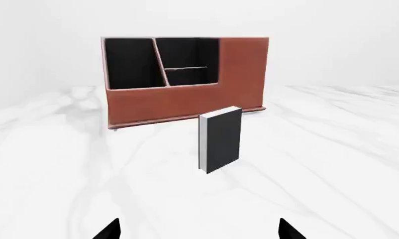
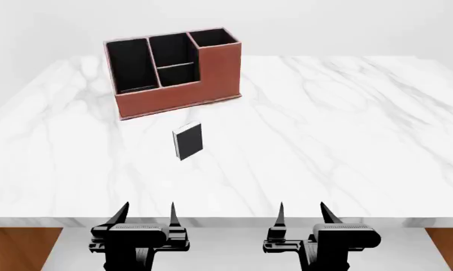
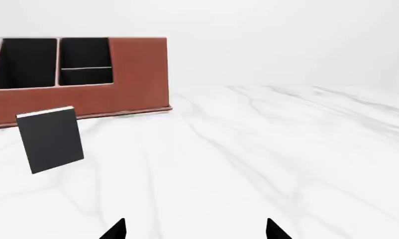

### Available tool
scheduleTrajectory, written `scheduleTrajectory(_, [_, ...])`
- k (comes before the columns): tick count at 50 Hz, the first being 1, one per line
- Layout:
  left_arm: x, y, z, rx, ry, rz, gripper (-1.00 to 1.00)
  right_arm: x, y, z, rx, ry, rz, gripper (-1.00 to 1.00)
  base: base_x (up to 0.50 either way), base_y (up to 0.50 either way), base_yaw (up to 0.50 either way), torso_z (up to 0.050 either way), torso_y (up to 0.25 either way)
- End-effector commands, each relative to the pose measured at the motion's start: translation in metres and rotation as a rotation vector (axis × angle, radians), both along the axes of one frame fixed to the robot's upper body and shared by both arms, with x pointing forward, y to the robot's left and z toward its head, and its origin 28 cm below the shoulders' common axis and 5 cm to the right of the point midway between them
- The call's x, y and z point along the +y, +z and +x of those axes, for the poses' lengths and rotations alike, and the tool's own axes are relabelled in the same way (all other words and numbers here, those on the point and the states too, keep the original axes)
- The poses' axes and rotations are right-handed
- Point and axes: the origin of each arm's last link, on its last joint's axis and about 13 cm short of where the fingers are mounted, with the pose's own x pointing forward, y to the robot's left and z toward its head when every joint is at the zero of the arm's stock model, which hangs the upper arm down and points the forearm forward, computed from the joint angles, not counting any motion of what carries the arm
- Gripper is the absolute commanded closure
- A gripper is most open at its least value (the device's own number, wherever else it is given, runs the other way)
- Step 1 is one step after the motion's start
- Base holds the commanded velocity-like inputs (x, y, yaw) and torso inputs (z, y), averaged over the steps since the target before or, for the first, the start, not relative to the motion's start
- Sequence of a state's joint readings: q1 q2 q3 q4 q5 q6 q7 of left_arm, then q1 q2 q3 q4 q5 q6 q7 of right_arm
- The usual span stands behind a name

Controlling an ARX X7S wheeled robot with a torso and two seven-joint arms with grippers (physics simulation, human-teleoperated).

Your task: Pick up the book and place it in the left compartment of the caddy.

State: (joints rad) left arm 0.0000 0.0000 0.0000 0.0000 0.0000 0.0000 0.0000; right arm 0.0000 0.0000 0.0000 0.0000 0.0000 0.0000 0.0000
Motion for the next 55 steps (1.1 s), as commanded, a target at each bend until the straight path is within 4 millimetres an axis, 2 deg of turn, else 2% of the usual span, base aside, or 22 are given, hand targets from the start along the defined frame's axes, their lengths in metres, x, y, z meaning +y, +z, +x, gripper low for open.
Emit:
scheduleTrajectory(1, [-0.0005,0.0001,-0.0009,-0.008,0.007,0.009,-1.00,0.0005,0.0002,-0.0004,0.001,0.001,0.000,-1.00,0.00,0.00,0.00,0.000,0.000])
scheduleTrajectory(20, [-0.0005,-0.0003,-0.0006,-0.021,0.016,0.012,-1.00,0.0004,0.0001,-0.0004,0.024,-0.007,-0.015,-1.00,0.00,0.01,0.00,0.000,0.000])
scheduleTrajectory(55, [-0.0010,-0.0014,0.0000,-0.020,0.021,0.010,-1.00,0.0006,-0.0013,0.0009,0.046,-0.029,-0.040,-1.00,0.00,0.50,0.00,0.000,0.000])
